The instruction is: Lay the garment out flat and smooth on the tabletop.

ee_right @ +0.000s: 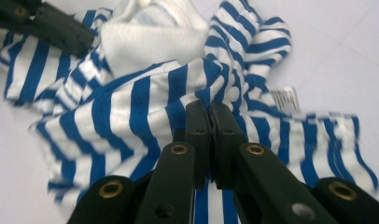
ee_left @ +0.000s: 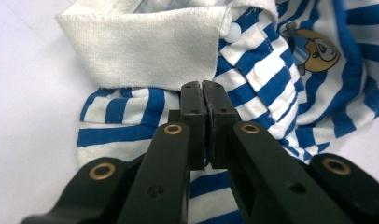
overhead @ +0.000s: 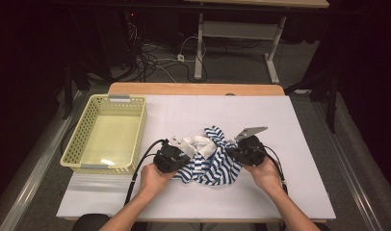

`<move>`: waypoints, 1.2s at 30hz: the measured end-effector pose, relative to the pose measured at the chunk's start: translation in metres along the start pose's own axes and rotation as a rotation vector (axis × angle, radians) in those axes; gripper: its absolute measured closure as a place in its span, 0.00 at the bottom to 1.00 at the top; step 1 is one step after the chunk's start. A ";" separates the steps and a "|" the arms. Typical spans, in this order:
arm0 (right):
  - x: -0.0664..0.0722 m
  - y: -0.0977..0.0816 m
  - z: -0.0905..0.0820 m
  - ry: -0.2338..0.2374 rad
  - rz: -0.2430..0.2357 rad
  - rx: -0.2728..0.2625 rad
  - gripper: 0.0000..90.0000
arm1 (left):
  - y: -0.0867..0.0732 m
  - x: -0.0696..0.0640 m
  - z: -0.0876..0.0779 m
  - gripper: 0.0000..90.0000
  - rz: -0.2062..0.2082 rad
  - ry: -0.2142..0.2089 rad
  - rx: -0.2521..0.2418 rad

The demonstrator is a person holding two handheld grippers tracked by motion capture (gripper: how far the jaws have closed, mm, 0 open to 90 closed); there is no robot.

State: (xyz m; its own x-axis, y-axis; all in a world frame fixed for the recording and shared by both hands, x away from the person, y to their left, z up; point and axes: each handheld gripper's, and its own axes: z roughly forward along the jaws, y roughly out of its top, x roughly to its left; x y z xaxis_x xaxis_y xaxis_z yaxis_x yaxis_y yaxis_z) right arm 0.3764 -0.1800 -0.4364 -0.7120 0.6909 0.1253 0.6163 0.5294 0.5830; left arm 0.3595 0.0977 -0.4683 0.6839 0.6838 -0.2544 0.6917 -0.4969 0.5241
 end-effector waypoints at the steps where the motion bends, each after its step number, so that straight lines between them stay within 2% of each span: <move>1: 0.000 -0.004 -0.004 -0.003 -0.005 -0.003 0.99 | 0.000 0.000 0.000 0.95 -0.001 0.000 0.001; 3: 0.002 -0.013 -0.012 -0.012 0.006 0.001 0.99 | 0.000 0.000 0.001 0.95 -0.003 -0.001 0.002; 6: 0.006 -0.028 -0.021 -0.018 -0.012 0.003 0.99 | 0.000 0.000 0.000 0.95 -0.007 -0.003 0.000; 8: 0.009 -0.039 -0.025 -0.016 -0.004 0.018 0.99 | -0.001 0.000 0.000 0.95 -0.011 -0.004 -0.003; 11: 0.014 -0.052 -0.026 -0.006 -0.017 0.047 0.99 | -0.002 0.000 0.002 0.95 -0.019 -0.009 0.001; 14: 0.017 -0.056 -0.026 -0.004 -0.035 0.060 0.97 | -0.003 0.000 0.003 0.95 -0.018 -0.013 0.007; 16: 0.017 -0.052 -0.028 -0.004 -0.026 0.042 0.90 | -0.003 -0.001 0.003 0.95 -0.019 -0.013 0.004; 18: 0.016 -0.045 -0.032 -0.005 -0.020 0.000 0.84 | -0.003 -0.001 0.002 0.95 -0.015 -0.009 0.000; 21: 0.014 -0.028 -0.038 -0.004 -0.012 -0.073 0.82 | -0.003 -0.001 0.001 0.94 -0.012 -0.008 -0.002; 24: 0.012 -0.007 -0.036 -0.013 -0.011 -0.098 0.77 | -0.003 -0.001 0.001 0.94 -0.011 -0.006 -0.005; 26: 0.009 0.007 -0.026 -0.020 -0.005 -0.074 0.75 | -0.003 -0.002 0.000 0.93 -0.007 -0.005 -0.009; 28: 0.006 0.018 -0.011 -0.039 -0.011 -0.029 0.72 | -0.004 -0.002 -0.002 0.91 -0.005 -0.005 -0.016; 31: 0.003 0.027 0.013 -0.042 -0.014 0.045 0.71 | -0.005 -0.002 -0.004 0.81 0.007 0.008 -0.018; 32: 0.002 0.027 0.020 -0.042 -0.011 0.069 0.73 | -0.005 -0.002 -0.004 0.77 0.009 0.017 -0.018; 34: 0.000 0.026 0.029 -0.045 -0.017 0.107 0.83 | -0.006 -0.001 -0.006 0.70 0.002 0.037 -0.008; 36: -0.002 0.023 0.030 -0.032 -0.009 0.112 0.93 | -0.006 0.002 -0.005 0.65 -0.010 0.046 -0.011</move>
State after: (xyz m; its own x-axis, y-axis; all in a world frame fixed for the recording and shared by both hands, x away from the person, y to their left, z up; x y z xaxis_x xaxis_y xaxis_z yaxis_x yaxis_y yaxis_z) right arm 0.4017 -0.1548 -0.4475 -0.7076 0.7004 0.0941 0.6451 0.5858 0.4905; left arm 0.3552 0.1048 -0.4677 0.6655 0.7126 -0.2220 0.6956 -0.4844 0.5305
